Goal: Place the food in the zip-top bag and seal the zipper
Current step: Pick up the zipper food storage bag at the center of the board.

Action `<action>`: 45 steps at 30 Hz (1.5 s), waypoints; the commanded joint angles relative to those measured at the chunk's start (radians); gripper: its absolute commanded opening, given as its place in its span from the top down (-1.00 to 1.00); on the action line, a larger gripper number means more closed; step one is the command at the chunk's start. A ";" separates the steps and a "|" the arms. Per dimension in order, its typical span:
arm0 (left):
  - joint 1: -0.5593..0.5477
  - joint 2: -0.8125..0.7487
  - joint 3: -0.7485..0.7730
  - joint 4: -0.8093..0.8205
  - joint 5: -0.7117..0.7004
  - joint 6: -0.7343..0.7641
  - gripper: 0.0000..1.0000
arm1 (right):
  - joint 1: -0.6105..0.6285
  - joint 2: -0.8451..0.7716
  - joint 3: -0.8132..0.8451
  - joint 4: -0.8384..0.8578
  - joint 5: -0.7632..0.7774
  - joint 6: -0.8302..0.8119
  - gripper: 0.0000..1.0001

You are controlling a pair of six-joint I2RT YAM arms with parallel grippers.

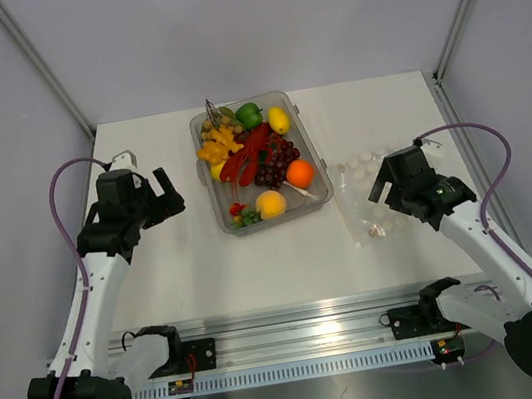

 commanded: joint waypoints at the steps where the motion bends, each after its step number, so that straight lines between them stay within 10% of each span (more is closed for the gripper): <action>1: -0.002 0.003 0.015 0.017 0.060 0.007 -0.98 | -0.004 0.019 0.010 0.007 -0.001 0.007 -0.99; 17: -0.264 0.097 0.056 0.017 -0.019 -0.025 -0.98 | 0.001 0.203 0.040 0.050 -0.160 -0.131 -0.99; 27: -0.266 0.095 0.074 -0.006 -0.070 -0.039 -0.98 | 0.123 0.386 0.087 0.146 -0.203 -0.269 -0.14; 39: -0.263 0.103 0.124 -0.078 -0.118 -0.042 -0.98 | 0.180 0.508 0.070 0.278 -0.231 -0.317 -0.49; 45: -0.261 0.095 0.128 -0.082 -0.131 -0.044 -0.98 | 0.189 0.584 0.081 0.303 -0.176 -0.294 -0.24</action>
